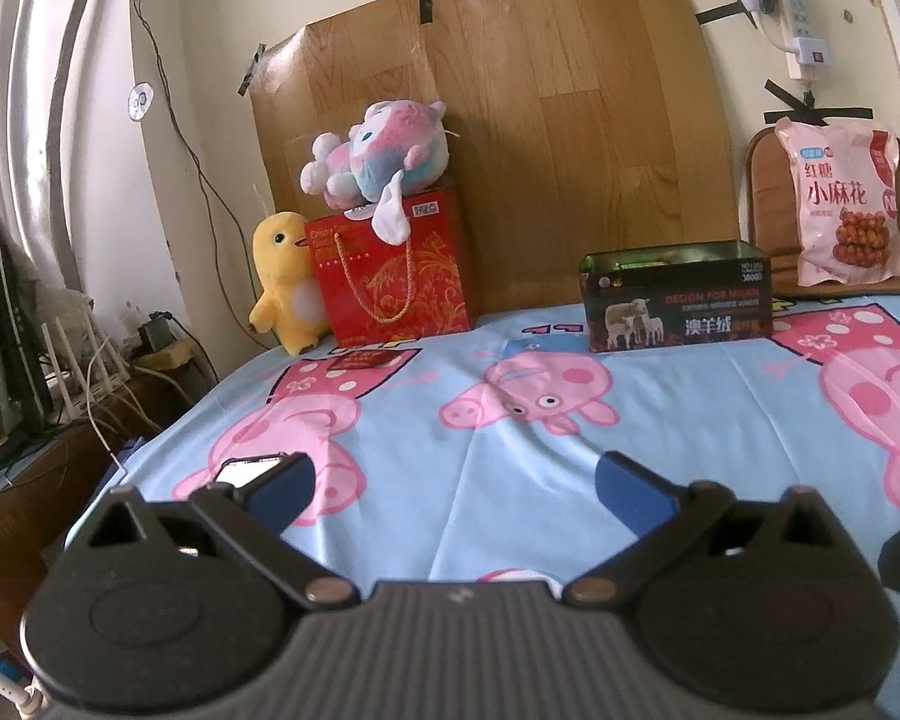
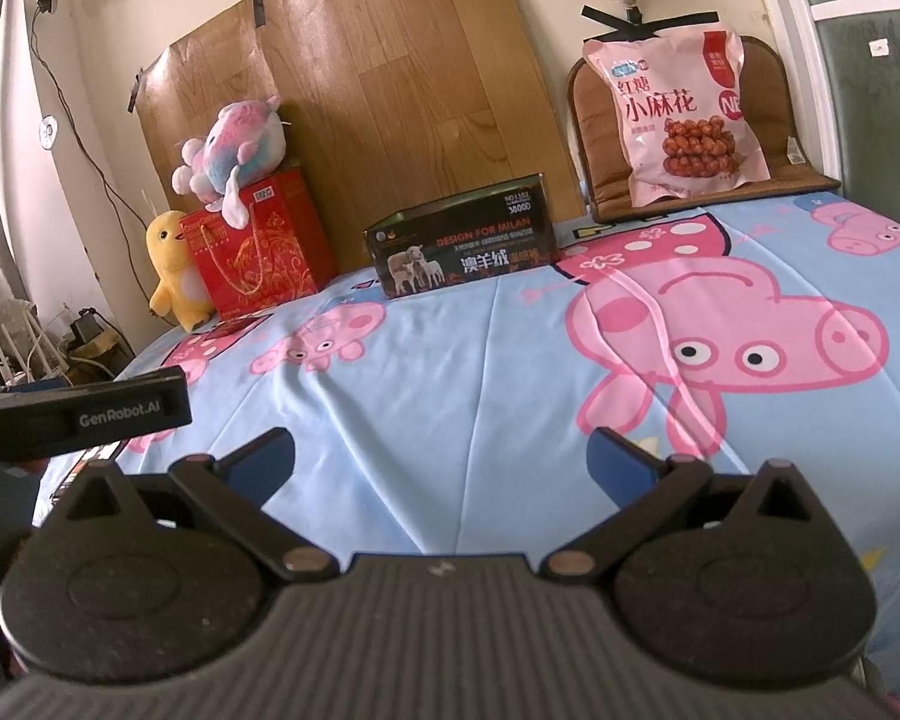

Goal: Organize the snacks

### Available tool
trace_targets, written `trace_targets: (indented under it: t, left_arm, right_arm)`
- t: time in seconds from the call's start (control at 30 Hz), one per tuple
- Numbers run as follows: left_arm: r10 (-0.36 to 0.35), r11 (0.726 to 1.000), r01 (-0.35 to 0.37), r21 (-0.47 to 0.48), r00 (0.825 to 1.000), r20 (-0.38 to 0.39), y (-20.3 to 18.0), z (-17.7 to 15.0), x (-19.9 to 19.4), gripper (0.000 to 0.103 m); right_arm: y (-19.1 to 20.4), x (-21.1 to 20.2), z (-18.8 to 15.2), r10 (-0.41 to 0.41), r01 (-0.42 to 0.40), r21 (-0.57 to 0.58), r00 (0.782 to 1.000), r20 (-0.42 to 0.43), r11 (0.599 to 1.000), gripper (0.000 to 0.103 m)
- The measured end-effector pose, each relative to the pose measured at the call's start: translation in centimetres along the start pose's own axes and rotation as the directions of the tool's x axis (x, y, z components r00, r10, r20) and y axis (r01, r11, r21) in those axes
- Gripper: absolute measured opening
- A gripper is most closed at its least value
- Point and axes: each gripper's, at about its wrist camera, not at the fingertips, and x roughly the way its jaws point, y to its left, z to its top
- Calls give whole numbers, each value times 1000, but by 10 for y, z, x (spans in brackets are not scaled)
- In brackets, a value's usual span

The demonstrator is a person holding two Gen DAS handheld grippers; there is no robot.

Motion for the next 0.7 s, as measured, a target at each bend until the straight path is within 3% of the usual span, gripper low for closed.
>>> trace_targets:
  t: [0.7]
  left_arm:
    - [-102,995,101,-25,992,-69,-3,-3,3,103]
  right_arm:
    - [-6,-3,3,-5,5,8,1000,27,1000,103]
